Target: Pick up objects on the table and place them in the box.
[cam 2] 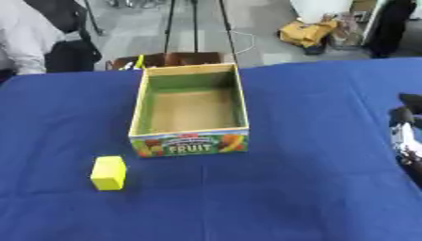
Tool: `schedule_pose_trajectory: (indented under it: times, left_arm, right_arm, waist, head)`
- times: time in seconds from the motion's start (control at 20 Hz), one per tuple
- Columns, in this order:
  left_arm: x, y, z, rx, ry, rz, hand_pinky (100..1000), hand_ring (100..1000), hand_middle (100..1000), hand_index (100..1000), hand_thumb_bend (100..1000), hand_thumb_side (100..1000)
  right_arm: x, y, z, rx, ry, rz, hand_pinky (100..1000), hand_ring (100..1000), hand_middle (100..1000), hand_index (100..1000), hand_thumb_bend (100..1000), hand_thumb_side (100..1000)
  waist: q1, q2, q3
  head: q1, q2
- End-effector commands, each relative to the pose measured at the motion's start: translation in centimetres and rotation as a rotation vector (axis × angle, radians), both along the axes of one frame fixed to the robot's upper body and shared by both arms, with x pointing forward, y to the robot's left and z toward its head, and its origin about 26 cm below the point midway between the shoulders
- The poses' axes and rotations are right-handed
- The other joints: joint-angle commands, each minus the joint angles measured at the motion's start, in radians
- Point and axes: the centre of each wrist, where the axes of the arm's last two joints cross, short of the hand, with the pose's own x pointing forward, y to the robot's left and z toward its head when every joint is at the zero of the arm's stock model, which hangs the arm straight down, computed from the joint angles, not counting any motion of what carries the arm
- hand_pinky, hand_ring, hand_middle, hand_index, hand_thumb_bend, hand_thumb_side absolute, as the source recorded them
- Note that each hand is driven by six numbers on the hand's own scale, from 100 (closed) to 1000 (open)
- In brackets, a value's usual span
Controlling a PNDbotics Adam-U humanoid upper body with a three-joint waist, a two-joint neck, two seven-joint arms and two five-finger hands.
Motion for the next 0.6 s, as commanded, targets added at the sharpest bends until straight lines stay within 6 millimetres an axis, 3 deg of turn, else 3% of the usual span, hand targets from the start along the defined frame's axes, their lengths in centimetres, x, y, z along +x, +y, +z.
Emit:
schedule_pose_trajectory:
  times: [0.05, 0.4, 0.6]
  left_arm:
    - [0.1, 1.1, 2.5, 0.19, -0.015, -0.011, 442, 477, 559, 763, 279, 870]
    - [1.3, 1.8, 6.0, 0.561, 0.069, -0.118, 540, 575, 672, 867, 460, 910]
    - [2.4, 1.7, 7.5, 0.756, 0.215, -0.244, 578, 632, 736, 909, 411, 920]
  right_arm:
    - [-0.1, -0.1, 0.7, -0.003, -0.02, 0.008, 787, 884, 599, 802, 100, 647]
    - [-0.2, -0.1, 0.6, -0.003, -0.012, 0.016, 788, 885, 598, 803, 100, 647]
    - [-0.2, -0.1, 0.6, -0.009, -0.008, 0.019, 788, 887, 598, 802, 100, 649]
  waist:
    - [-0.001, -0.021, -0.001]
    - [0.001, -0.029, -0.008]
    - [0.002, -0.029, -0.012]
  head:
    - [-0.01, 0.029]
    - [0.004, 0.065]
    - [0.014, 0.063]
